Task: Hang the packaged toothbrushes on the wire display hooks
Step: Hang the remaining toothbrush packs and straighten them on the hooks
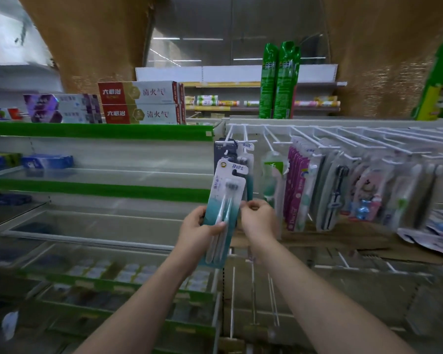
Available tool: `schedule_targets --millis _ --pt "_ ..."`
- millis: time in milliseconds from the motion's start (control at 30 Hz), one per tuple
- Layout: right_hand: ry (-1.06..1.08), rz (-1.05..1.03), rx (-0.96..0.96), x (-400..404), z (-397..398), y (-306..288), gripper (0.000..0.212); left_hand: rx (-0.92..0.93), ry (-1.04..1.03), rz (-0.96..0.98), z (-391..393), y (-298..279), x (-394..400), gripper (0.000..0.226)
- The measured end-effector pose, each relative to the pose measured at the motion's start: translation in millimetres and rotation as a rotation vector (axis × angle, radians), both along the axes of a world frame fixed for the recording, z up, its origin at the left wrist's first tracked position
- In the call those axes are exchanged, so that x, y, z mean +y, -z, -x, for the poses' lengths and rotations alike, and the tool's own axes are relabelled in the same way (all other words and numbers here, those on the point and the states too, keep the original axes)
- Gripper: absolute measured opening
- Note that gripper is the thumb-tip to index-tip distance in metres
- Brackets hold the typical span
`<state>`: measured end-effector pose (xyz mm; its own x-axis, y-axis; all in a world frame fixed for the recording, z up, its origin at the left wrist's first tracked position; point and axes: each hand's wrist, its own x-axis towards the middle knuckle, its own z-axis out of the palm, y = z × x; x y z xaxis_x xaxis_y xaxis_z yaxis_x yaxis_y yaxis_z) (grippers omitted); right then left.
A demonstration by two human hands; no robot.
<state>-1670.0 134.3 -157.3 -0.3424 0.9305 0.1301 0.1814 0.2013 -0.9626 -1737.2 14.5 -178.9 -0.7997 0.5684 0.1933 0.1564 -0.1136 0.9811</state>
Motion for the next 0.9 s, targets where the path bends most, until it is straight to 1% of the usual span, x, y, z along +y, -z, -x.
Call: schedule_targets --millis 100,233,333,433,533,767,900 --pt "-0.002 0.005 0.001 2 -17 1 0.011 0.018 0.064 0.005 -12 -2 6 0.029" --pt "0.025 -0.023 -0.003 3 -34 2 0.013 0.044 0.085 -0.013 -23 -9 15 0.025" --pt "0.037 -0.024 -0.011 3 -41 3 0.015 0.019 0.091 -0.042 -29 -16 20 0.024" --pt "0.042 -0.021 0.015 5 -46 1 0.017 0.013 0.082 -0.073 -33 -21 24 0.023" --pt "0.033 -0.043 0.030 4 -51 0 0.015 0.004 0.073 -0.073 -34 -24 29 0.023" --pt "-0.008 -0.038 0.077 10 -53 -1 0.019 0.003 0.052 -0.076 -31 -23 45 0.024" --pt "-0.017 -0.054 0.080 14 -53 1 0.018 -0.011 0.014 -0.116 -27 -21 57 0.025"
